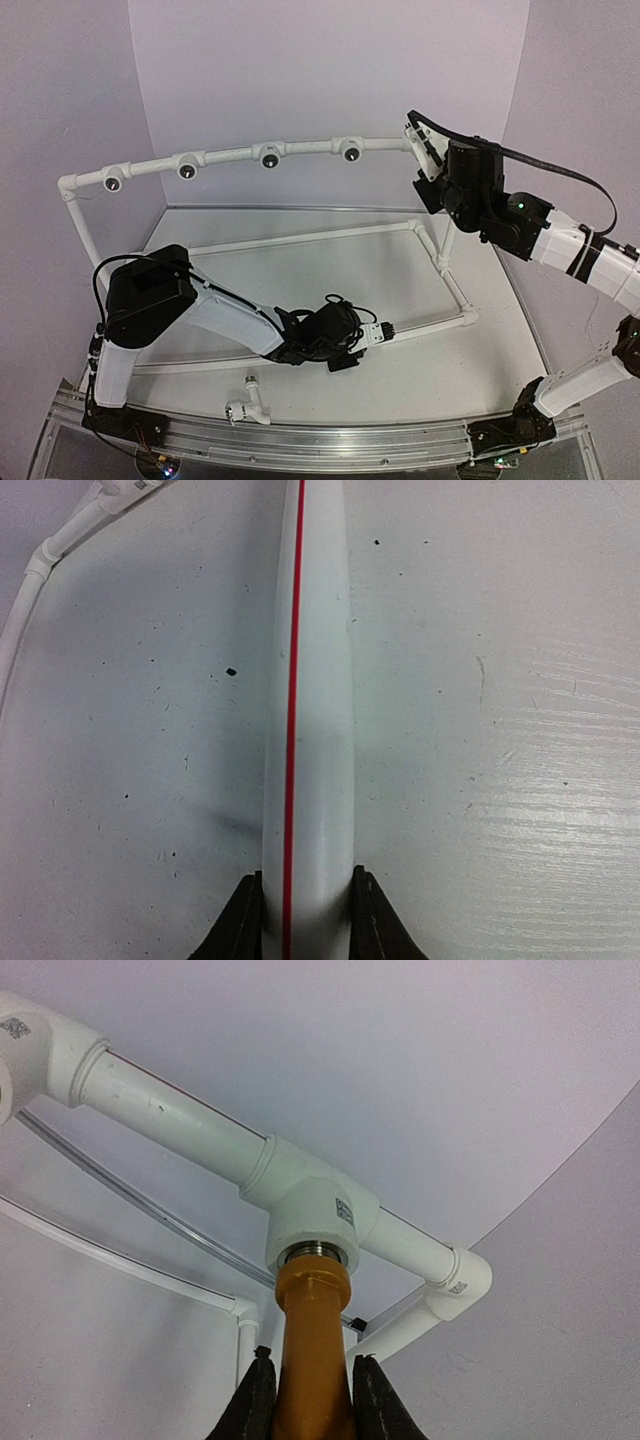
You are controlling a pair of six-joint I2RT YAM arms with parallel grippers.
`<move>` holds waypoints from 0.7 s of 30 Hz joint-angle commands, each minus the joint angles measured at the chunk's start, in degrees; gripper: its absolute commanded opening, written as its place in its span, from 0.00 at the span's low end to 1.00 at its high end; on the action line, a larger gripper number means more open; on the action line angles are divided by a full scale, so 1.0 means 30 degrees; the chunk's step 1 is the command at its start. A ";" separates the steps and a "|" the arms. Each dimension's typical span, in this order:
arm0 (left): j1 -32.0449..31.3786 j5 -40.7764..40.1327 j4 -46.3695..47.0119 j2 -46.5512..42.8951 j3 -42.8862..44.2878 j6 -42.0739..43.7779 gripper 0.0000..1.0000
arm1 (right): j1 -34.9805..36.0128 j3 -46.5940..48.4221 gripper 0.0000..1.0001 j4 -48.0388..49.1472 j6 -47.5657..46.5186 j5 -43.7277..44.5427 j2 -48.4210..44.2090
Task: Install the water faucets
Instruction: Screw the water faucet onto the adaptor.
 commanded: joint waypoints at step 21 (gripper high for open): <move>-0.2350 0.2628 -0.5089 0.1638 -0.1177 0.0210 0.00 | -0.1628 0.1027 0.00 0.0512 0.6096 -0.5631 0.0910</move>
